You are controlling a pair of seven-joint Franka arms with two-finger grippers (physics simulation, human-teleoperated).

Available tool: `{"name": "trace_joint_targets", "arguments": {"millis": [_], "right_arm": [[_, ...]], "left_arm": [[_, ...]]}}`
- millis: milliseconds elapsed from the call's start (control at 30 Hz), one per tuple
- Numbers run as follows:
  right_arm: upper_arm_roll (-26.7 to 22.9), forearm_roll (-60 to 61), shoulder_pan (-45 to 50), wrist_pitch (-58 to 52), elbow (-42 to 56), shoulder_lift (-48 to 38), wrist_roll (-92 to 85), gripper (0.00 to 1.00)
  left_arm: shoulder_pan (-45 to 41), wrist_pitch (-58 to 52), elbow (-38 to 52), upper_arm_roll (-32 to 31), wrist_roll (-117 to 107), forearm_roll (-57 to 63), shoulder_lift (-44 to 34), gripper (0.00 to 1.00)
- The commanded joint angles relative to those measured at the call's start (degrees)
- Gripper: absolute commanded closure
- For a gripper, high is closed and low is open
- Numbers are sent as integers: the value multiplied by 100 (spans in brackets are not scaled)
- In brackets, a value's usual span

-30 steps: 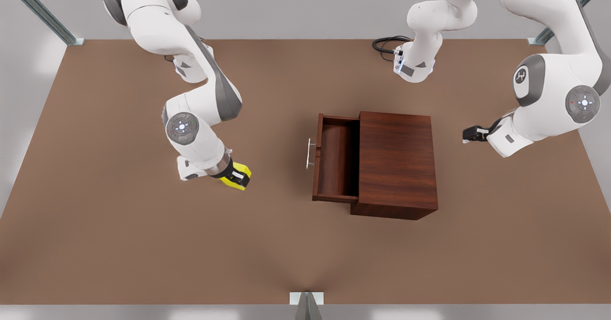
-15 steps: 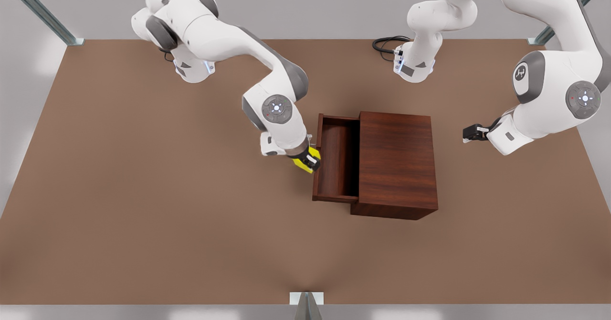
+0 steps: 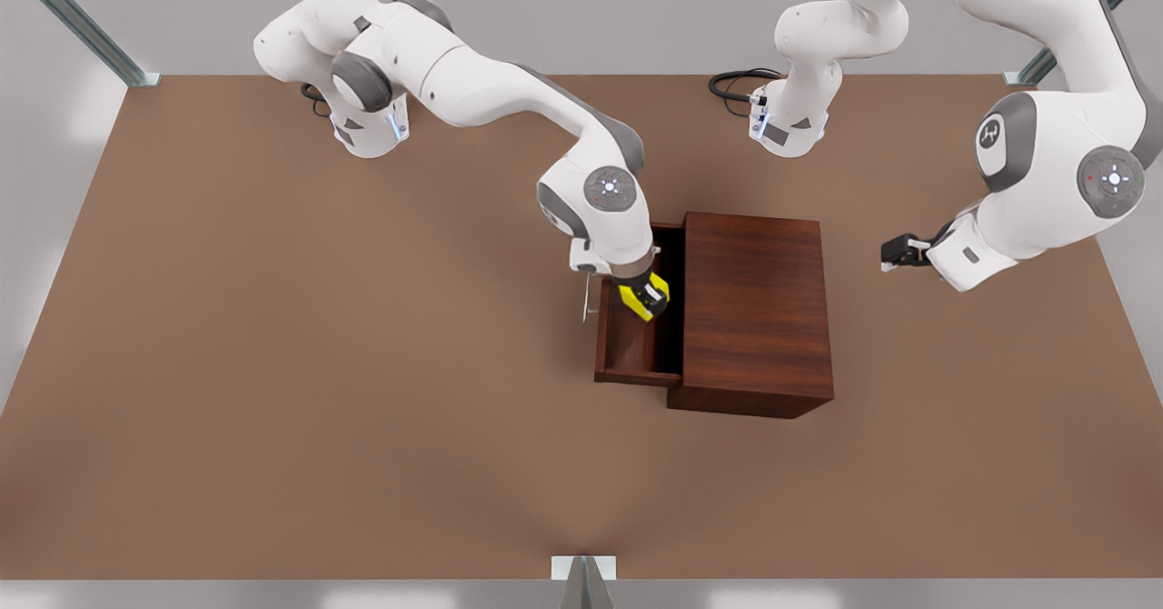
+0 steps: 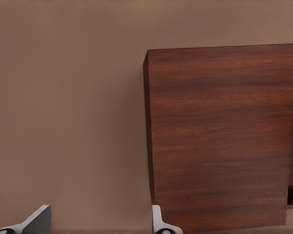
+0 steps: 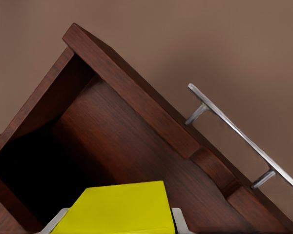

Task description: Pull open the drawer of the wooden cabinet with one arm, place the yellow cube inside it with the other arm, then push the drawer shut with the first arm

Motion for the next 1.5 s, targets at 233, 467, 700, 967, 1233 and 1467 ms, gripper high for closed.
{"name": "trace_joint_targets", "arguments": {"millis": [233,467,700,967,1233,1467], "right_arm": [[-88,-1,-16,-296,5,-54,1212,0],[254,-326,-3724,-3628,-731,-1609,-5159,0],[122,-353,-4551,-1642,-3843,-3024,-7902,0],[70,-476,-4736,-1351,-4486,-3376,-8149,0],[61,-476,-4850,-1378,-4424,-3376,-8377,0],[35,-467,-5184,-2019,-3950,-3402,-8808,0]], "left_arm": [[-1,-86,20,-11,37,-5,-41,0],[-44,54,407,-29,38,30,170,0],[-686,2,398,-38,-648,170,161,0],[-2101,-7,292,-47,-3047,337,372,0],[-3577,55,863,-47,-5305,513,987,0],[-5045,1320,1654,-38,-8461,891,2200,0]]}}
